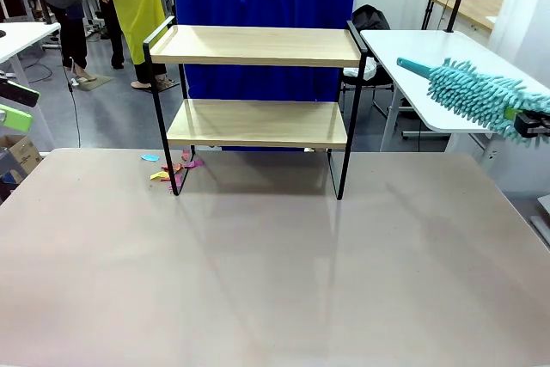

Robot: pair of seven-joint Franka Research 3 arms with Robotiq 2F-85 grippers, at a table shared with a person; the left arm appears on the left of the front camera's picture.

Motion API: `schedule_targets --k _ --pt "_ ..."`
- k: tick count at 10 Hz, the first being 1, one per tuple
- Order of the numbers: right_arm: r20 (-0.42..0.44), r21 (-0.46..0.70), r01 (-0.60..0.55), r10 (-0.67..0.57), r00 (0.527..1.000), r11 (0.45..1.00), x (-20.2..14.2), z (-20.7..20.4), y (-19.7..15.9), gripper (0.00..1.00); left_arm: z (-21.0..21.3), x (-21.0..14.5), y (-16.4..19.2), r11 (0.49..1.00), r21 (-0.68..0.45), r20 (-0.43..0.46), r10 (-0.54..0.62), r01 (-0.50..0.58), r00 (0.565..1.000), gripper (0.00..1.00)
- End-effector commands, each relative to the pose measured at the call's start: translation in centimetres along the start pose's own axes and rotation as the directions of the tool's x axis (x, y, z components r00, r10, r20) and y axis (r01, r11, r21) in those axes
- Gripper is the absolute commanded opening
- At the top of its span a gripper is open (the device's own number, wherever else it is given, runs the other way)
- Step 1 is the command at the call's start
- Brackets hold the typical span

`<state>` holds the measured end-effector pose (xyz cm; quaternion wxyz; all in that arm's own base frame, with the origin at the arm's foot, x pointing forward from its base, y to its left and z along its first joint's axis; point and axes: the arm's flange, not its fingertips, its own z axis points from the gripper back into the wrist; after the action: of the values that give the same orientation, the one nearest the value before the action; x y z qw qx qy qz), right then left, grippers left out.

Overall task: Clean the shelf.
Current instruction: Hand the Duster back to the human.

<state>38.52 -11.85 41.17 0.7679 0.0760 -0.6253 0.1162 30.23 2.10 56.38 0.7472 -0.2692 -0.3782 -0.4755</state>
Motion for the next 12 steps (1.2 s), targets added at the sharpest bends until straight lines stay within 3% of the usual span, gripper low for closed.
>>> schedule_targets --k 1,12 --pt "-0.008 -0.004 -0.003 0.003 1.000 1.000 0.42 0.25 0.03 0.17 -0.13 0.20 0.22 1.000 -0.008 0.021 -0.018 0.018 1.000 1.00" --pt "-0.008 -0.004 -0.003 0.003 1.000 1.000 0.42 0.25 0.03 0.17 -0.13 0.20 0.22 1.000 -0.008 0.021 -0.018 0.018 1.000 1.00"
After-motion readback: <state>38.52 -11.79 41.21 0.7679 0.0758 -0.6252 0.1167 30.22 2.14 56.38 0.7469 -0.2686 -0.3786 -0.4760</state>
